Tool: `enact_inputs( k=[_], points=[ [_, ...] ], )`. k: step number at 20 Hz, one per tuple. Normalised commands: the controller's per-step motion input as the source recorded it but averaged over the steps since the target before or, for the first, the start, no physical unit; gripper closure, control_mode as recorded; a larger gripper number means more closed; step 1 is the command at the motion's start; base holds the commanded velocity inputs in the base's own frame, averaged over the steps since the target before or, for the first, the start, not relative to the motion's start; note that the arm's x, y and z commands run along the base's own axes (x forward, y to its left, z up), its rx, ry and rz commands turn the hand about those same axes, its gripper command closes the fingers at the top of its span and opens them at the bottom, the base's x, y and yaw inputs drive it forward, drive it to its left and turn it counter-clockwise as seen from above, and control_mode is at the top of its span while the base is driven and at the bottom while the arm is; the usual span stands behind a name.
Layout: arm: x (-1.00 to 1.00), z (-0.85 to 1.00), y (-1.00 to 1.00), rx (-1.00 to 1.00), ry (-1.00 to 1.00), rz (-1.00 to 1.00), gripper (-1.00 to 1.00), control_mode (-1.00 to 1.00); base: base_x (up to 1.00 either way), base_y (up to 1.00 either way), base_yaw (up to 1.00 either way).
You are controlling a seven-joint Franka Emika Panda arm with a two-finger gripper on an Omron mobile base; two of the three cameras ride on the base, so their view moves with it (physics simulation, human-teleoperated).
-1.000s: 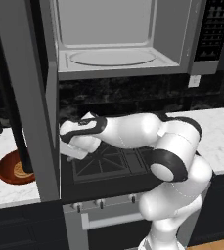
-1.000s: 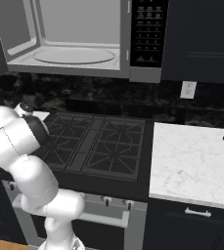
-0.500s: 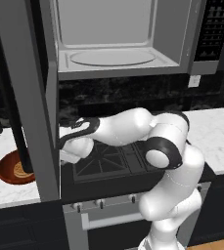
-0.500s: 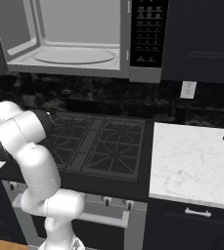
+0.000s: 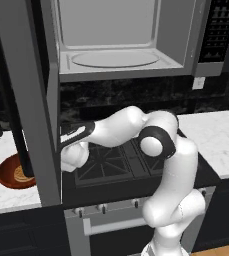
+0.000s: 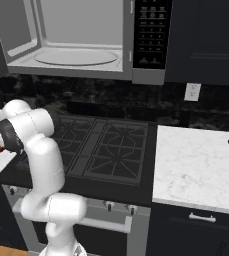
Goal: Open the microwave, place the bowl with waffle inside the microwave, then close the microwave door and turn it on.
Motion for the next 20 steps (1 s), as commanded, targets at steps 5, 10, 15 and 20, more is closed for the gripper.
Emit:
enact_inputs(
  k=[5,10,15,20],
  points=[
    [0.10,-0.26,0.13,0.00,0.00,0.00,-1.00,-1.00,0.00,0.00,0.00],
    [0.04,-0.11,0.18,0.00,0.00,0.00,-1.00,-1.00,0.00,0.00,0.00],
    [0.00,0.00,0.09,0.00,0.00,0.00,1.00,-1.00,0.00,0.00,0.00],
    [0.00,0.00,0.03,0.00,0.00,0.00,1.00,-1.00,0.00,0.00,0.00]
  ],
)
